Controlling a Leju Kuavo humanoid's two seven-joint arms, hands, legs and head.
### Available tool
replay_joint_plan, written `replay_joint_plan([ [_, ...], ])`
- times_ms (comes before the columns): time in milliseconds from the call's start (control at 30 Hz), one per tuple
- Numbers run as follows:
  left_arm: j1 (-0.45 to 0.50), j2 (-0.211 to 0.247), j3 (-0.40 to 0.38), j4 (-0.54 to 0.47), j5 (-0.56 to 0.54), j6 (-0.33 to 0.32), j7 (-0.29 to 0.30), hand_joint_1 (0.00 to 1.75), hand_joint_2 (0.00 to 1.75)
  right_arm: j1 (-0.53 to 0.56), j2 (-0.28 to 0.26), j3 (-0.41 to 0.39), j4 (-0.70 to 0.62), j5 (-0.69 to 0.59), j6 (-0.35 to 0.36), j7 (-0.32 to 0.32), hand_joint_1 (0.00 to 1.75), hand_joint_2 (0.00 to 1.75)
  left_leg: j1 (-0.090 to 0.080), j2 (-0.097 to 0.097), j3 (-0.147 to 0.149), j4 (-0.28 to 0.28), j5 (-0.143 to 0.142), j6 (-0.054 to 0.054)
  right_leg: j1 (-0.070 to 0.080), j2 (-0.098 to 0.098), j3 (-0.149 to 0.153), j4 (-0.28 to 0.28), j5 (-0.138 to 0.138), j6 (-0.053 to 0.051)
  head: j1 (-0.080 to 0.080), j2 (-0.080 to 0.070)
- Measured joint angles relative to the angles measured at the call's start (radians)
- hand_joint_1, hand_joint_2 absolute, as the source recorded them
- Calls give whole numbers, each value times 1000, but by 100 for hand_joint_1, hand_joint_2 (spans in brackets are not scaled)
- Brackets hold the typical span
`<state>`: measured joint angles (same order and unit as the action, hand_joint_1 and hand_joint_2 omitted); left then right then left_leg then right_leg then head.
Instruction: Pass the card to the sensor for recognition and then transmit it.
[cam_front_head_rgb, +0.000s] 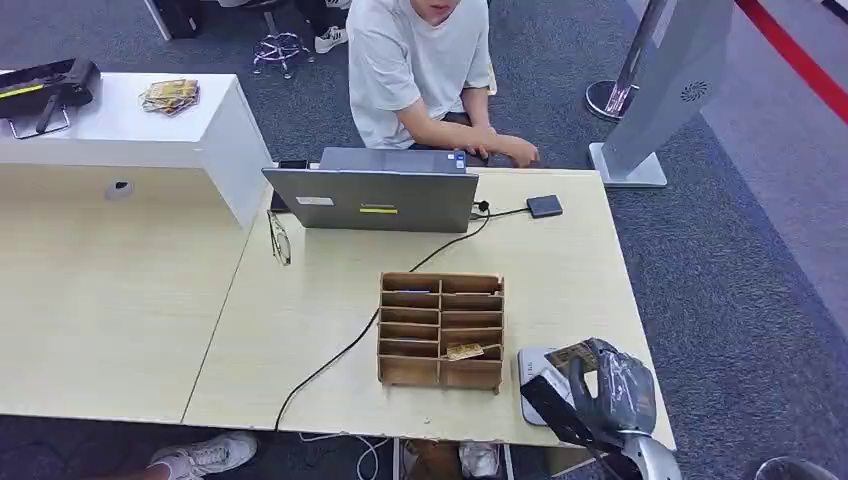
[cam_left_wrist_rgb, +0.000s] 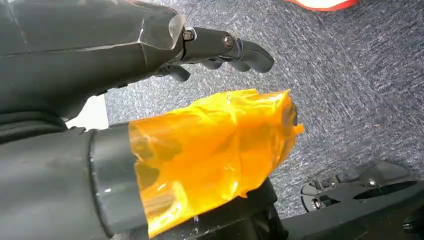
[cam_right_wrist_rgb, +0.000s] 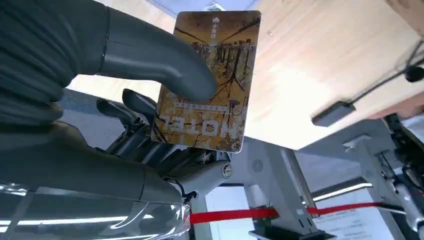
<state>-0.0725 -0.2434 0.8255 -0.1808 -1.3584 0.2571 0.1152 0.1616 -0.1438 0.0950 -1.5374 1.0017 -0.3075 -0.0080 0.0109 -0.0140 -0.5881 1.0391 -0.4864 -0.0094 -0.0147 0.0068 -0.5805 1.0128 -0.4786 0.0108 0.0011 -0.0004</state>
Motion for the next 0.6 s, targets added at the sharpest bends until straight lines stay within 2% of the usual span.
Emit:
replay_joint_plan([
  [100,0,0,0,0,0,0,0,0,0,2,10,-3,-10,-38,4,-26,175,175,0,0,0,0,0,0,0,0,0,0,0,0,0,0],
  [333,0,0,1,0,0,1,-1,0,0,5,15,-14,-13,-214,97,-98,175,175,0,0,0,0,0,0,0,0,0,0,0,0,0,0],
  [600,0,0,4,0,0,3,-1,0,0,6,12,-18,-2,-299,165,-117,175,175,0,0,0,0,0,0,0,0,0,0,0,0,0,0],
])
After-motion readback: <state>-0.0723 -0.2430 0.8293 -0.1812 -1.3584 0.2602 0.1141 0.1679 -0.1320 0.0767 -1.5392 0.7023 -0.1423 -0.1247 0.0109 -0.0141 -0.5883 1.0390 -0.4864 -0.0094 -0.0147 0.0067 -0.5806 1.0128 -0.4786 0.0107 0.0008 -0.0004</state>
